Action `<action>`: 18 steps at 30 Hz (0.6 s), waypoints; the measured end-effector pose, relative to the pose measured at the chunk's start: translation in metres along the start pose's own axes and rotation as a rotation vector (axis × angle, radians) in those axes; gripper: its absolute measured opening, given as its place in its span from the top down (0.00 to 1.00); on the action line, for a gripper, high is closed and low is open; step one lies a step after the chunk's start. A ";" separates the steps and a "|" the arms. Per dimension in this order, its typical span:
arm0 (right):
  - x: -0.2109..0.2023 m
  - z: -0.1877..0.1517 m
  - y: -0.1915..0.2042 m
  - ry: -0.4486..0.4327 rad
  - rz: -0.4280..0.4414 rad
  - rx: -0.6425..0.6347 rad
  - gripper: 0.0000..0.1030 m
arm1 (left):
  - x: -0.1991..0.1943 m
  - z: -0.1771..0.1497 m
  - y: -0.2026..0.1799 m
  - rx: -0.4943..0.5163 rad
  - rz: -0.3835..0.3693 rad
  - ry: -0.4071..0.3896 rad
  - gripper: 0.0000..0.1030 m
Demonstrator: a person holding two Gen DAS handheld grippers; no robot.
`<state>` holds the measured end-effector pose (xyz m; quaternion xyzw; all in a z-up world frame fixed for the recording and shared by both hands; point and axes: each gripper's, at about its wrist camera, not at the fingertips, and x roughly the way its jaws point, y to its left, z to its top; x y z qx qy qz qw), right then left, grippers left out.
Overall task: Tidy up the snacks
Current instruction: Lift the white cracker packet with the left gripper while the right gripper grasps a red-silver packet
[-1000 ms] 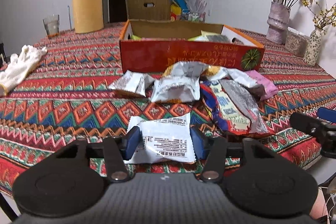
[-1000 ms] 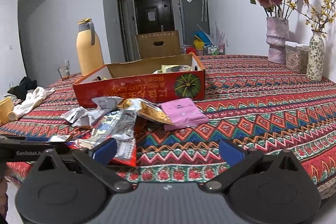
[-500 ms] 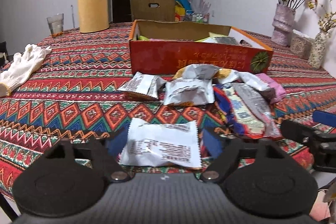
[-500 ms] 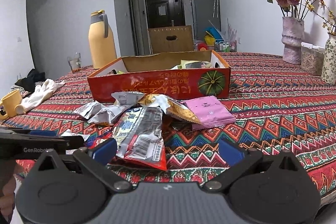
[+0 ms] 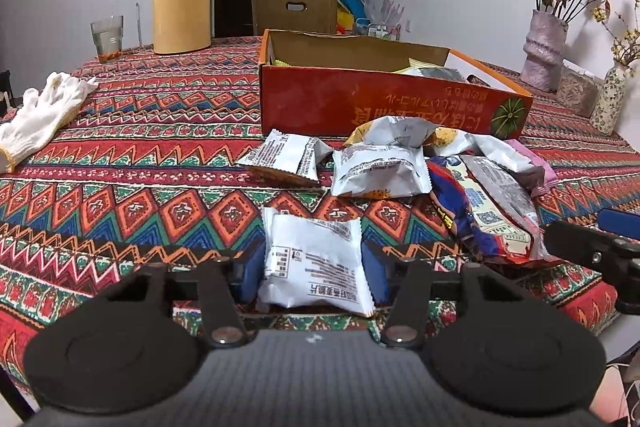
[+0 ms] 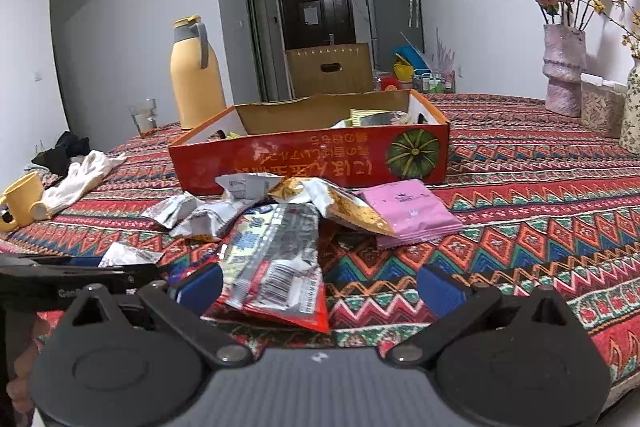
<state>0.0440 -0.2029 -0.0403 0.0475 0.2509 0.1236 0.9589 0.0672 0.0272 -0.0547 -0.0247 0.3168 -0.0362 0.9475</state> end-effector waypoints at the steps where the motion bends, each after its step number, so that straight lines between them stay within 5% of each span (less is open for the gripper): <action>1: 0.001 0.001 0.001 0.001 0.006 0.000 0.00 | 0.000 0.000 0.001 -0.001 0.001 -0.001 0.51; 11: 0.023 0.011 0.018 0.052 0.088 0.023 0.01 | -0.010 0.009 0.004 0.010 0.040 -0.053 0.52; 18: 0.058 0.021 0.026 0.130 0.067 0.068 0.18 | -0.013 0.018 0.008 0.009 0.051 -0.077 0.52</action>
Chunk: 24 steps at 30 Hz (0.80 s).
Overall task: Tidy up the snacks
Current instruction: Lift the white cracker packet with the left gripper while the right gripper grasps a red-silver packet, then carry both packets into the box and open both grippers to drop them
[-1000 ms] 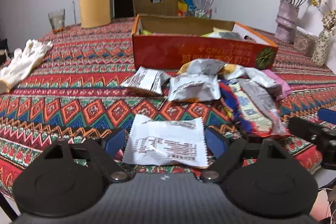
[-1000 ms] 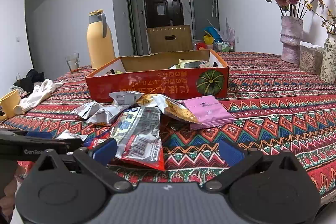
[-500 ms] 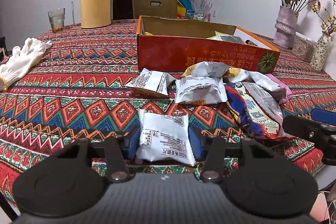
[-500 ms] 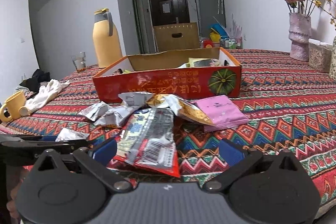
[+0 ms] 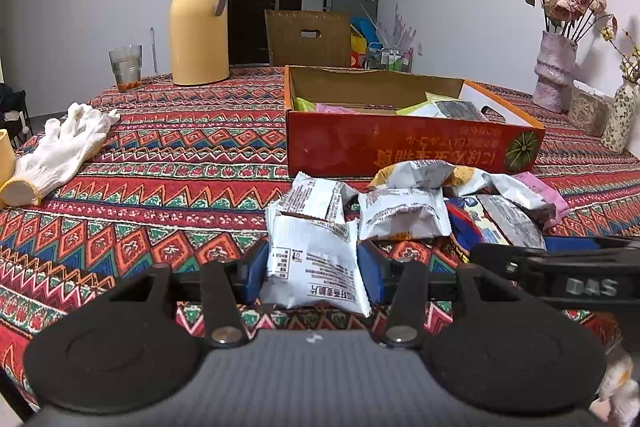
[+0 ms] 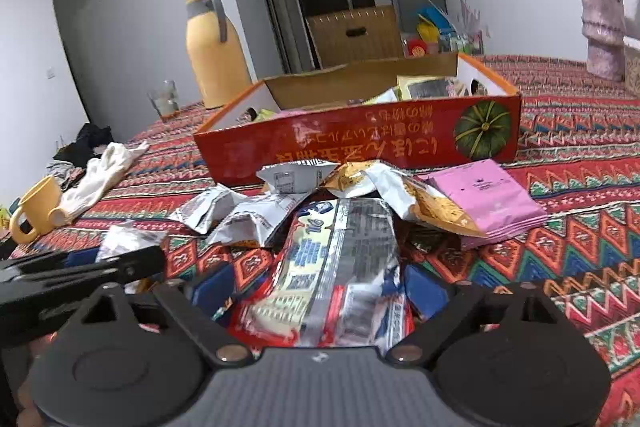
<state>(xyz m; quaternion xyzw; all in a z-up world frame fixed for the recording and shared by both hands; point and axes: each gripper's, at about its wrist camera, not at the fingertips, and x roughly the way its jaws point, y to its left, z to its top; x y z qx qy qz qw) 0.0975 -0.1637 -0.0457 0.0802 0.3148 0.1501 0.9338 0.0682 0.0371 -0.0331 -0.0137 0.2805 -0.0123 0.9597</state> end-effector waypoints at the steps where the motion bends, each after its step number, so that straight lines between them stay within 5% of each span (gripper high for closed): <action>1: 0.005 0.001 0.001 0.010 -0.010 0.002 0.21 | 0.001 0.001 0.000 -0.002 0.000 0.000 0.52; 11: 0.010 0.000 0.010 0.017 -0.071 -0.068 0.46 | 0.001 0.007 -0.001 0.001 -0.023 -0.015 0.52; 17: -0.010 0.004 0.011 -0.058 -0.051 -0.076 0.75 | -0.003 0.012 -0.002 -0.001 -0.032 -0.035 0.52; 24: -0.021 0.011 0.011 -0.099 -0.032 -0.080 0.88 | -0.006 0.021 -0.005 -0.005 -0.030 -0.050 0.52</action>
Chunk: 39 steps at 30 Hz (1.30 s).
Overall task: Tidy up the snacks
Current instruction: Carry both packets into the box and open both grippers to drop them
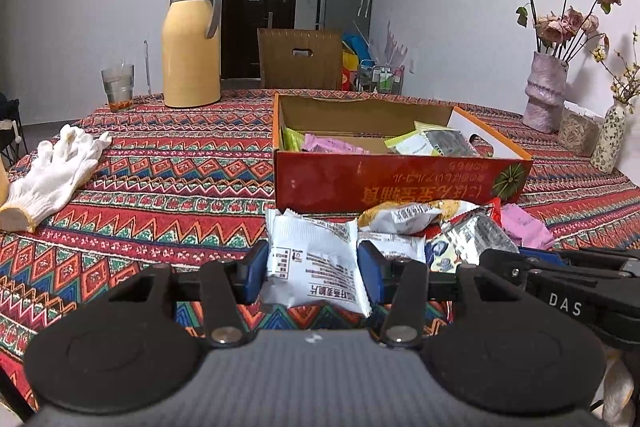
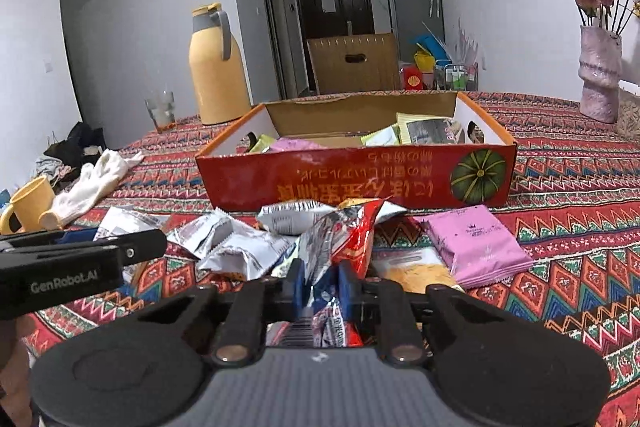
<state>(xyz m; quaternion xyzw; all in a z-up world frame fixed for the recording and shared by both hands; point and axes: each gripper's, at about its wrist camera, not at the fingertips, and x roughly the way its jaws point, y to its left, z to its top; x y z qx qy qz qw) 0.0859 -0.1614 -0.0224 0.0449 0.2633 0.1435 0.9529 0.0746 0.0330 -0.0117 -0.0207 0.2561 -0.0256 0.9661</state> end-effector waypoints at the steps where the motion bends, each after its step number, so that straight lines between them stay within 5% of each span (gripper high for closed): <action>1: -0.002 0.001 0.001 -0.005 0.003 -0.002 0.91 | 0.000 0.001 0.000 0.000 0.000 -0.002 0.52; 23: -0.027 0.052 -0.024 -0.188 0.017 0.012 0.96 | 0.008 0.049 -0.023 0.017 -0.006 -0.063 0.52; 39: 0.019 0.119 -0.055 -0.259 0.037 0.021 0.96 | 0.059 0.102 -0.038 0.012 0.023 -0.083 0.52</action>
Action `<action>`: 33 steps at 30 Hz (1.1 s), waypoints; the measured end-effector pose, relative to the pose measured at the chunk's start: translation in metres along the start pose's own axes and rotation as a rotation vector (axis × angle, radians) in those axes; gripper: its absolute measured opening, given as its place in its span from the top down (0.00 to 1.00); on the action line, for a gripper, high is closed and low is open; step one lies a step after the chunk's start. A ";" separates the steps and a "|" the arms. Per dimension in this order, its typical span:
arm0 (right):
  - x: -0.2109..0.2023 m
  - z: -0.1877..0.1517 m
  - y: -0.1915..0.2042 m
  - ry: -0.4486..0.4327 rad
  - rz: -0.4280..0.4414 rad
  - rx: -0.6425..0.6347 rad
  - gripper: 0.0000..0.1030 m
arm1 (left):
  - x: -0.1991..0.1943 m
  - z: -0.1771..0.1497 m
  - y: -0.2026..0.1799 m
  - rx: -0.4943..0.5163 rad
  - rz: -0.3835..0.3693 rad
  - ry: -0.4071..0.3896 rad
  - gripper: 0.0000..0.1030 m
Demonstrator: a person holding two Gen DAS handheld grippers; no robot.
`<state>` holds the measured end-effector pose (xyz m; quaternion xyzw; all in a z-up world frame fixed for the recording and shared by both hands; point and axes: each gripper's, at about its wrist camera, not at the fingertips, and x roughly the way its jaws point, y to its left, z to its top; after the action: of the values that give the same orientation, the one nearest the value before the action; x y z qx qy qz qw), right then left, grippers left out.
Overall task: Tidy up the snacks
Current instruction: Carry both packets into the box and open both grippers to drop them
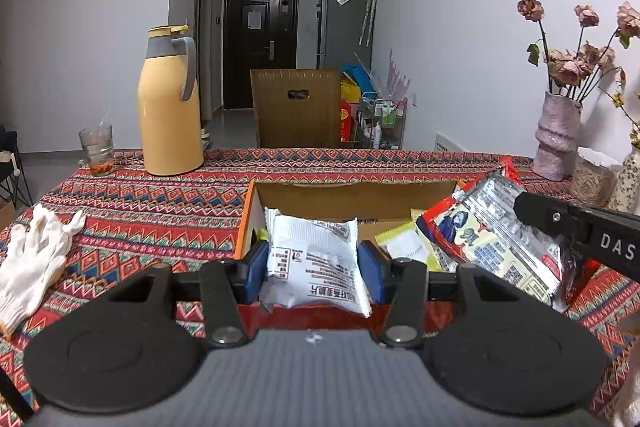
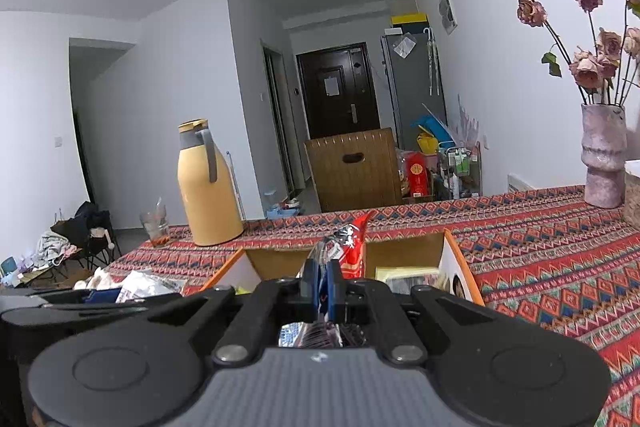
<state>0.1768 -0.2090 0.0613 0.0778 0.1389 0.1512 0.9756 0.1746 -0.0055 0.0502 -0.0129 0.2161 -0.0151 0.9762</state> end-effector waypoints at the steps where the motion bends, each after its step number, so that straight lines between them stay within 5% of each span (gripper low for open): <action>1: 0.006 0.002 -0.002 0.000 0.001 -0.001 0.96 | 0.005 0.003 -0.001 0.001 0.002 0.000 0.52; 13: 0.083 0.023 -0.032 0.012 0.000 0.038 0.96 | 0.066 0.030 -0.008 -0.025 0.031 0.010 0.52; 26: 0.131 -0.008 -0.049 0.089 -0.012 0.065 0.96 | 0.122 0.015 0.002 -0.047 0.053 0.082 0.51; 31: 0.130 -0.013 -0.048 0.107 -0.035 0.054 0.84 | 0.116 0.012 0.003 -0.056 0.064 0.053 0.26; 33: 0.127 -0.013 -0.050 0.095 -0.045 0.061 0.65 | 0.111 0.012 0.001 -0.054 0.073 0.034 0.11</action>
<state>0.3025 -0.2145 0.0078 0.0970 0.1910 0.1287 0.9683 0.2805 -0.0081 0.0140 -0.0309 0.2332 0.0260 0.9716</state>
